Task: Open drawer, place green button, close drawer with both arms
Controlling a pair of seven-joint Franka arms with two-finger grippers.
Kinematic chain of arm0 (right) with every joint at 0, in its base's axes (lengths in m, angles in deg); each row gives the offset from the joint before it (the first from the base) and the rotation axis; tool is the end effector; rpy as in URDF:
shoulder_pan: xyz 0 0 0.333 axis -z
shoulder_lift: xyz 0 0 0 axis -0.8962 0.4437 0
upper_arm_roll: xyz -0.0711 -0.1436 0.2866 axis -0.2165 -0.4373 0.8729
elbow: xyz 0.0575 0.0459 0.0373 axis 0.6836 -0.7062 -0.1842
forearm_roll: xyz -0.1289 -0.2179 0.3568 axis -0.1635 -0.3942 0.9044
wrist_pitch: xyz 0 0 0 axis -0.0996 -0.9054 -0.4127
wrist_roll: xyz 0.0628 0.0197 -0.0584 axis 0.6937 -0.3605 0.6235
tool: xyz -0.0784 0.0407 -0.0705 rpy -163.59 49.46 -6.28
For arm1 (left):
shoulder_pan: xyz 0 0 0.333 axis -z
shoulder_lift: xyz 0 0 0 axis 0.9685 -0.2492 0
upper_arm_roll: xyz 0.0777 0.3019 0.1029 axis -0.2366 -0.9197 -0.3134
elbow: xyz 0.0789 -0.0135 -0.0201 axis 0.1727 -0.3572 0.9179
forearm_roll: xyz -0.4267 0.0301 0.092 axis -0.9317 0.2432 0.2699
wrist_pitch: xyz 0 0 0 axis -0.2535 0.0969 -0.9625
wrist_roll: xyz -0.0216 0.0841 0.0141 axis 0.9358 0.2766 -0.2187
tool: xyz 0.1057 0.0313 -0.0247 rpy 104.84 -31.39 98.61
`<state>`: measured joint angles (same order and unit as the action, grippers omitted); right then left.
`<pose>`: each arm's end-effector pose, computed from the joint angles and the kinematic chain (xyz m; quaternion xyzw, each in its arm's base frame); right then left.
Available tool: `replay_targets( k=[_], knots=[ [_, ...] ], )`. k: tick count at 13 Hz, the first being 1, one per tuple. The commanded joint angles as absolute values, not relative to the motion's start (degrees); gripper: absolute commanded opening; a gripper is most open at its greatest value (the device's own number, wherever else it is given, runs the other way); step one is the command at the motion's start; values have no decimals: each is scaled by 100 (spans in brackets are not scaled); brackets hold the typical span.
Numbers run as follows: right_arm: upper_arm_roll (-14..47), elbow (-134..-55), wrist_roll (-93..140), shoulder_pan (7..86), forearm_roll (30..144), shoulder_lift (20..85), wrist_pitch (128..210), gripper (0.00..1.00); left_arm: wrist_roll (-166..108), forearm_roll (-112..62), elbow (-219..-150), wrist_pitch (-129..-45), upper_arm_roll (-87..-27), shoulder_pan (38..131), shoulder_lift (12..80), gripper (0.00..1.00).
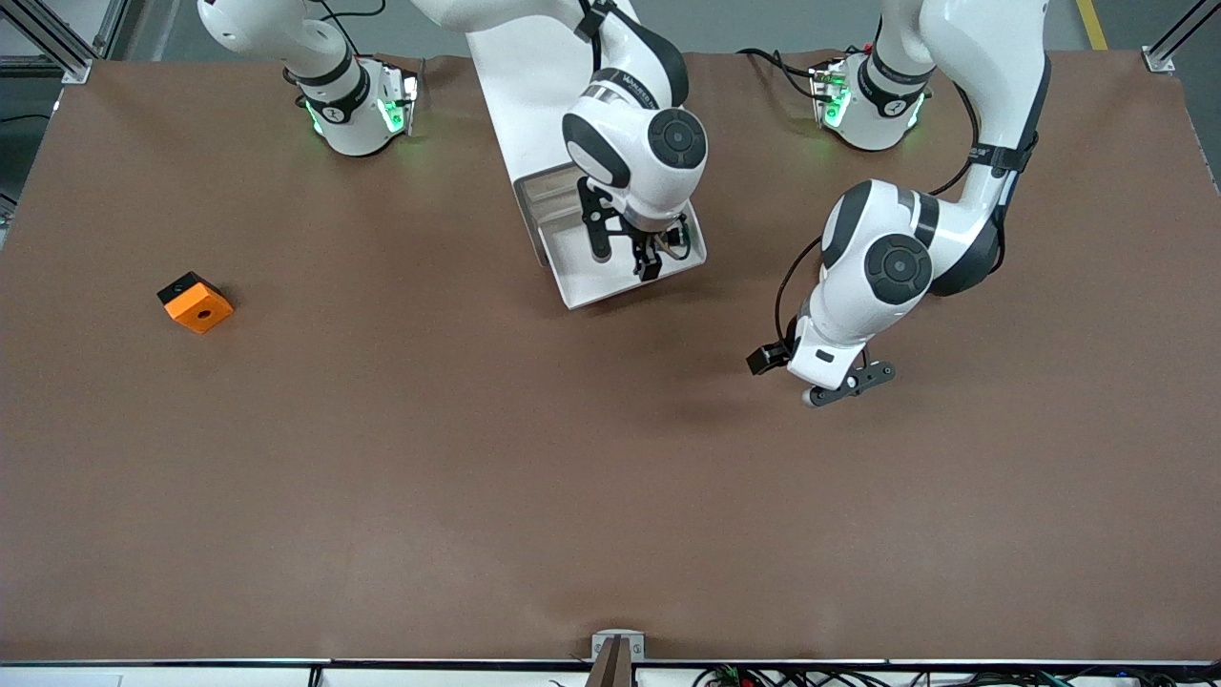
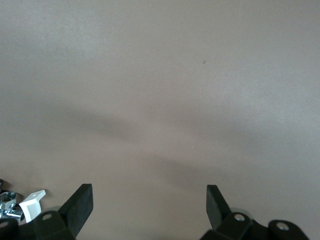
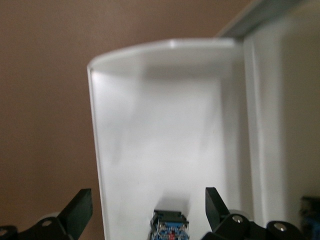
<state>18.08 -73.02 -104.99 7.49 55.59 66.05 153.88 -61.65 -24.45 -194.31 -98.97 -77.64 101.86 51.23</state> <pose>0.4435 0.6011 0.3158 0.8005 -0.5864 -0.0321 0.1193 0.6034 -0.2724 0.2860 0.9830 0.1768 -0.0301 0.0402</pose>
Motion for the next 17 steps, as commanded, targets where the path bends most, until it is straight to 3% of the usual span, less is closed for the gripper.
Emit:
replay_targets(
  k=[1, 11, 17],
  knots=[
    [1911, -6873, -9331, 1319, 5765, 6271, 14544, 100, -6478, -2414, -19263, -9901, -7761, 10325, 5038, 100],
    [1762, -6864, -4216, 3077, 5564, 5136, 12583, 100, -7402, -2686, -19193, -9927, -7726, 11274, 4889, 100],
    [1770, -6890, -823, 4447, 4895, 4601, 12169, 100, -7735, -2959, -19193, -10023, -7735, 11889, 4555, 100]
  ],
)
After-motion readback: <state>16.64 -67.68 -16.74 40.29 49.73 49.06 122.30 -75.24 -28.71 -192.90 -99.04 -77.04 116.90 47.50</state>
